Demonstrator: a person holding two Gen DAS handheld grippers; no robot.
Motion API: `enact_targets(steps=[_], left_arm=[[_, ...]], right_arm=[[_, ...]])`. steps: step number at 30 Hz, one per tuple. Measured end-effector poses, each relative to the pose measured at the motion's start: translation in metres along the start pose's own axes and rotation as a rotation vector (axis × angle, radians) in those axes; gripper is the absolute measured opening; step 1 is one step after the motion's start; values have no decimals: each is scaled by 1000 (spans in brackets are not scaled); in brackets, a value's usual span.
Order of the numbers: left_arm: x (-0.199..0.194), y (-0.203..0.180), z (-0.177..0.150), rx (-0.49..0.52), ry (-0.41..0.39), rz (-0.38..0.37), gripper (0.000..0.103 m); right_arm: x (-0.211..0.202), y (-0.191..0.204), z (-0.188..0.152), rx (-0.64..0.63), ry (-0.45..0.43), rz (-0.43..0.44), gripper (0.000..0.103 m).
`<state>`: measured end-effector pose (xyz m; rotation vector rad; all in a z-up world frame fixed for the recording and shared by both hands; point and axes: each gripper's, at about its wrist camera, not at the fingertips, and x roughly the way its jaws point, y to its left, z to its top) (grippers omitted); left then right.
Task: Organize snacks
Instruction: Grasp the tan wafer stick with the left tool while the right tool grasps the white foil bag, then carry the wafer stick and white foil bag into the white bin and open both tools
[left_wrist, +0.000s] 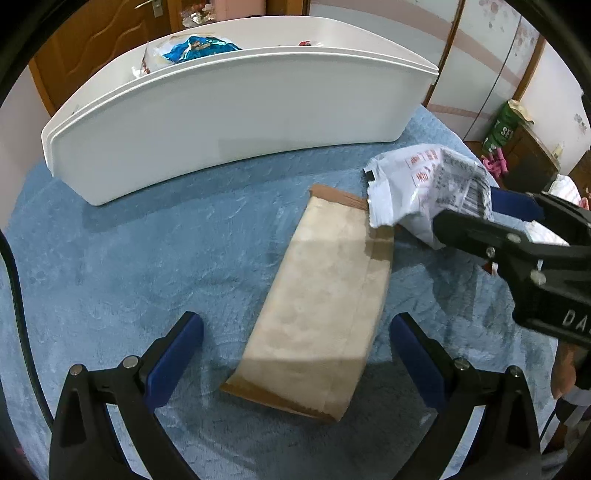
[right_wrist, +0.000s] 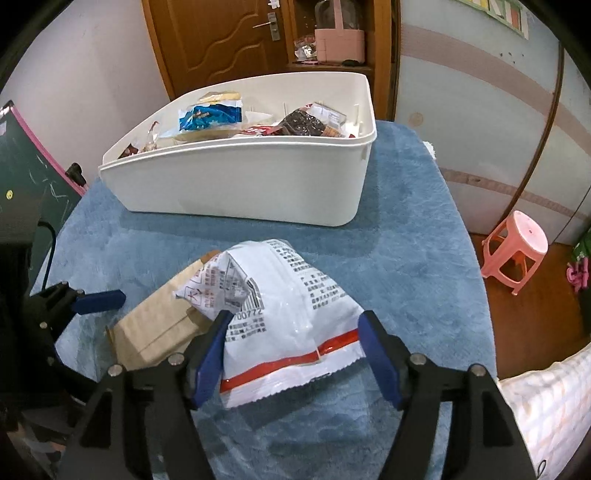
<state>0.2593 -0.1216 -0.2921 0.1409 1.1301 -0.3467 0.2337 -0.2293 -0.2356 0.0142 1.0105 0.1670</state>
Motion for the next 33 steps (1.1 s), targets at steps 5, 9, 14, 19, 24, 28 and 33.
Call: enact_targets(steps=[5,9,14,19,24,28,33], left_arm=[[1,-10,-3,18,-19,24,90],[-5,-12,-3,17,-42,18,66],[-10,-10,1,0,-43,7,61],[-21,2,-1,-48,-46,-19,61],[-45,3,-7,-53,-81,-28,59],[-73,6,-11,-53,-121,-33,57],[-110,16,-18,-68,-178,-34,57]], right_arm=[[3,-1,1,8,-9,23,70],[-3,3,0,-16,-29,30,52],[-10,9,-2,-24,-47,12,41],[-18,13,-6,6,-53,44,40],[-40,24,-8,-8,-88,55,39],[-63,33,-10,-10,-123,68,39],[-91,46,-12,-22,-168,88,39]])
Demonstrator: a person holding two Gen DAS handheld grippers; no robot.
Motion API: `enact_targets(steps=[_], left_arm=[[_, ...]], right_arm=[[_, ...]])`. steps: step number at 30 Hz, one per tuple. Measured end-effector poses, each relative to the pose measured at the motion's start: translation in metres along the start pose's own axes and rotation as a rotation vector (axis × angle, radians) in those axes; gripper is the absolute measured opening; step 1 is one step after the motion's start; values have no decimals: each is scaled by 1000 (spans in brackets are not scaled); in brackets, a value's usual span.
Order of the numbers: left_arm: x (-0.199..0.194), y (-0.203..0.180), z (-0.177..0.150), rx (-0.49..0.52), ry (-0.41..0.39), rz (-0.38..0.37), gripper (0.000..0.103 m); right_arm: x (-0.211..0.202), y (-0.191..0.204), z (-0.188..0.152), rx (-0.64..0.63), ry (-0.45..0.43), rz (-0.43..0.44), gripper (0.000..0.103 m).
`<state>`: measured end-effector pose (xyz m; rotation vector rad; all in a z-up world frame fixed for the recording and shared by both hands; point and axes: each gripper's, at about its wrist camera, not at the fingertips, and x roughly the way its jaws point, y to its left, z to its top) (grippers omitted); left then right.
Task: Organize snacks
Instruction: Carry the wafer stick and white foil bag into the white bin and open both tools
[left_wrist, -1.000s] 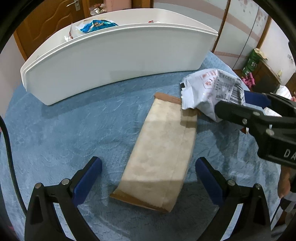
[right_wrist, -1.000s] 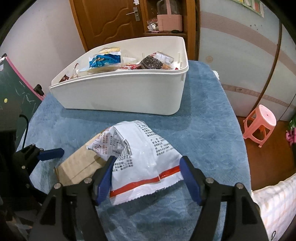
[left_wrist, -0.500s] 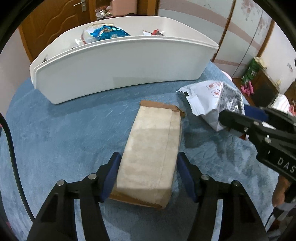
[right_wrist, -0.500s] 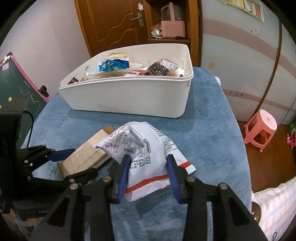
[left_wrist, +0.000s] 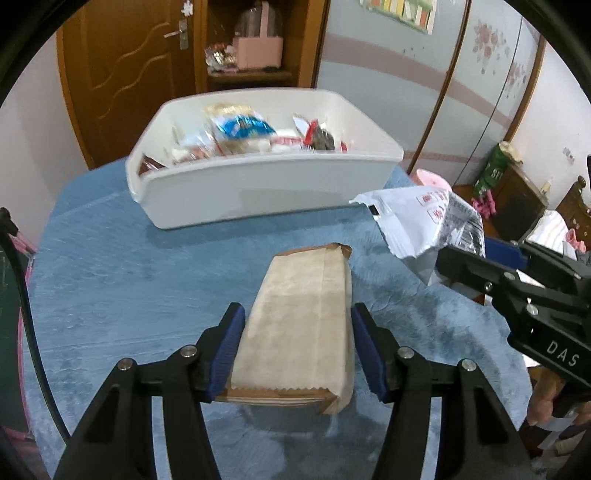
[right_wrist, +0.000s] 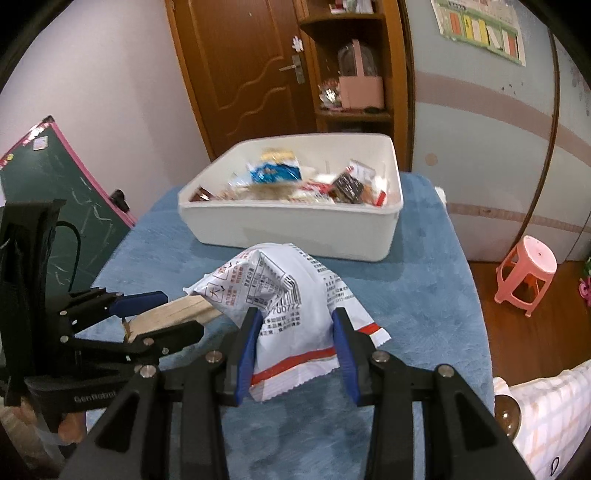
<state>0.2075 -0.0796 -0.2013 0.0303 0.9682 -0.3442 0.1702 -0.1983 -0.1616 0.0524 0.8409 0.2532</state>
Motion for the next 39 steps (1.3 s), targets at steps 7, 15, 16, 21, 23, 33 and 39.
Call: enact_targets(steps=[7,15,16,21,23,33,39], left_arm=[[-42,8,3,-18,-76,3,57],[-84,19,45,-2,-160,10,57],[-86,20,54,1,-171,9,57],[-97,31,110,-6,-230,-6,58],[-97,35,137,-2,-258,-2,58],[-39,44,237,-18,-250,-10,58],[18,50,261,-45,-198,16,58]], right_arm=[[-36,18,10,-10,-83,8,39],[-66,18,46,12,-188,4,39],[-67,19,53,10,-203,-11,39],[-61,15,90,19,-235,-48,39],[-53,8,110,38,-243,-50,40],[0,-25,187,160,-241,-55,40],[40,-42,198,210,-201,-82,40]])
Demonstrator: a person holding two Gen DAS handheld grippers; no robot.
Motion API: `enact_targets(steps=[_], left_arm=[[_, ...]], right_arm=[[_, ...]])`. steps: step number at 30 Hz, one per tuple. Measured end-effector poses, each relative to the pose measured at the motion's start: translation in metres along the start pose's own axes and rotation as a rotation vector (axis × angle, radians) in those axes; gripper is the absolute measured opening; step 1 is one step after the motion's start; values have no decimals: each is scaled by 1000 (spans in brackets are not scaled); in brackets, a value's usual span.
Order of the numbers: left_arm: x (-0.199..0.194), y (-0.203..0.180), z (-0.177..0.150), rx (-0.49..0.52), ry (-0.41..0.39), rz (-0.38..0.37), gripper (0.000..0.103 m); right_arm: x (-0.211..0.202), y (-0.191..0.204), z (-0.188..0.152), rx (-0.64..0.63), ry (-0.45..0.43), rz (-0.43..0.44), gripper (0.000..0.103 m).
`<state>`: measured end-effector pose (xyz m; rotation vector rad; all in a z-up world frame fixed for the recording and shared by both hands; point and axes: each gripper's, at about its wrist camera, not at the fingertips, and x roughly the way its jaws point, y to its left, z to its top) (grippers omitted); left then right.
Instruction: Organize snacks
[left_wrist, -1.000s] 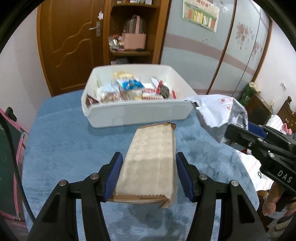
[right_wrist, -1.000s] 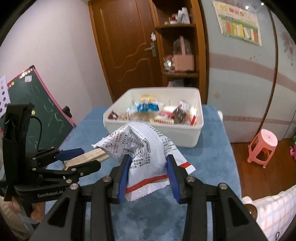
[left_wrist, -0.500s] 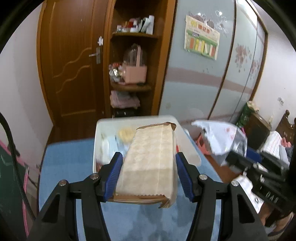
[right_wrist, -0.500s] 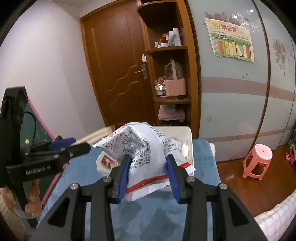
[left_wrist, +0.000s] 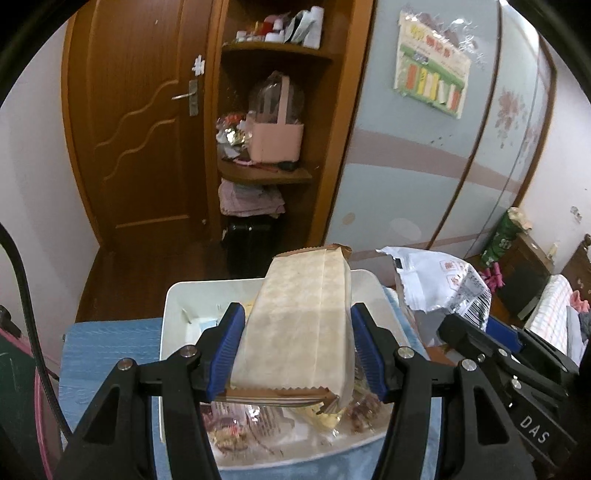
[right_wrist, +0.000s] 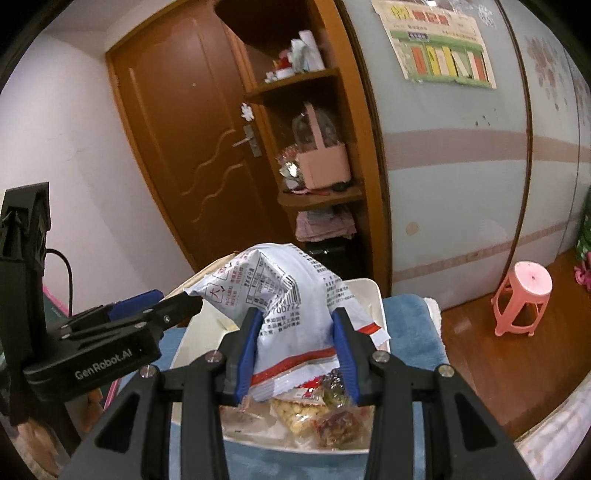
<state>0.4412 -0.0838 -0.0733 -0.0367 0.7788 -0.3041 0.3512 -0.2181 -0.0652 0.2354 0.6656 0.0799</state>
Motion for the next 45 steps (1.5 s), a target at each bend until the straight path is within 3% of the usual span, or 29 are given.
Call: enact_targets(steps=[4,10,13,16,30,45], left_arm=[[27,5,1,-39,34,-27,50],[56,-1,-5,-24,76,-16,51],[55,-4,-8,-17,75,-24,80],[45,-3,-11,-16,34,-29,84],[-3,1,-29,26,41,22,85],[-114,-26,-60,109,-19,39,86]], right_arm=[[26,-11,-5,37,43,-24,40],[57,-21,-18,53,136,-31,42],[66,-21,-24,47,176,-23,42],[69,-17,-27,19,191,-30,43],[34,3,-35,-47,182,-25,43],[-54,39,-41,-115,123,-29,43]])
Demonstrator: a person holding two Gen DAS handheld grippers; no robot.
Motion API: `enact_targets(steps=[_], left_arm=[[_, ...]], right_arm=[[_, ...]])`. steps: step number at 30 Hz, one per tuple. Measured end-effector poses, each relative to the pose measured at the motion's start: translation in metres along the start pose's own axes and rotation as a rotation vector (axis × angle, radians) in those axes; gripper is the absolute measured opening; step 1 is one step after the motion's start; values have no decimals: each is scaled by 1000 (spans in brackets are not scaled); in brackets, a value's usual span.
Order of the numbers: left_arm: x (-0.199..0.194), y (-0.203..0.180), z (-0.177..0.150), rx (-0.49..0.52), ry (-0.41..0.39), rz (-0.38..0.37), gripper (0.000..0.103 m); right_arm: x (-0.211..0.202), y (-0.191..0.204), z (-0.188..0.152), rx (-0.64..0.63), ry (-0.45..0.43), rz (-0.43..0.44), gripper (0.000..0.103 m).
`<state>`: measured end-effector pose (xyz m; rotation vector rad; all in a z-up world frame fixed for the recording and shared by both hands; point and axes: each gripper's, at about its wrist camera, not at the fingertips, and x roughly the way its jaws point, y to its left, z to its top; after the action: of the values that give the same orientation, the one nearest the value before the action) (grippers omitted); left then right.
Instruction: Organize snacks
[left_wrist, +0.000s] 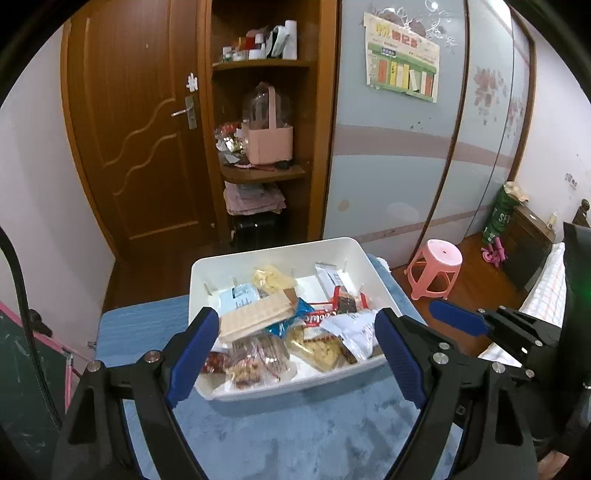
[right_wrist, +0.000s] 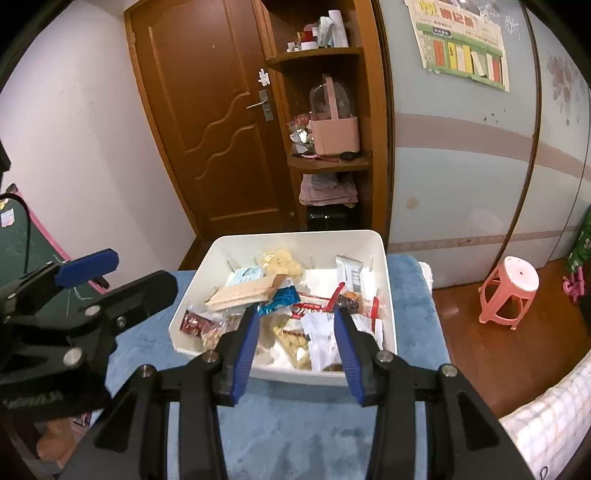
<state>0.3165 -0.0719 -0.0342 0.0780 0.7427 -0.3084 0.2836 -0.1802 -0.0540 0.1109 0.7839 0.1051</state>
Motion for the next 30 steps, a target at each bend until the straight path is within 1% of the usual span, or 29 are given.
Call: enact_targets(steps=[3,4,5,7,11,13,14,15,18,21,24,27,30], left_arm=[[-27,-6,-7,3,-18,18,86],[-37,-8,-10,5,-25,29,89],[-45,-10,-13,4,-30,39,94],[-64,-10,-20,-3,-54,55,98],[-102,-12,-35,-16,-75,79,98],[-117,-13,-42,-20,-76,84,100],[-126,-13,-47,-22,-77,88,101],[-133,-14,-51,-24,-81,91,101],[-161,-15,-69,-25,-99,104,102],[-186,-16,-89,-38,-105,115,102],[-206,-16,-108,-54,-104,173,102],[-226,-15,-128,-75,-131,229,102],[-240,-15,-144,-82,-140,267,102]], right_arm=[[-18,5,-7,-7,-5,-2,43],[-23,7,-8,-9,-4,-4,43],[-30,9,-11,-13,-4,-5,43],[-43,13,-16,-15,-3,-5,43],[-69,22,-28,-27,-2,-5,43],[-84,27,-36,-36,-5,-16,51],[-93,30,-40,-43,-12,-19,58],[-99,32,-44,-48,-21,-24,63],[-121,40,-58,-66,-40,-26,65],[-138,45,-75,-59,-27,-6,65],[-150,47,-91,-37,-12,15,65],[-163,53,-106,-33,-9,24,65],[-172,61,-117,-46,-8,-2,65]])
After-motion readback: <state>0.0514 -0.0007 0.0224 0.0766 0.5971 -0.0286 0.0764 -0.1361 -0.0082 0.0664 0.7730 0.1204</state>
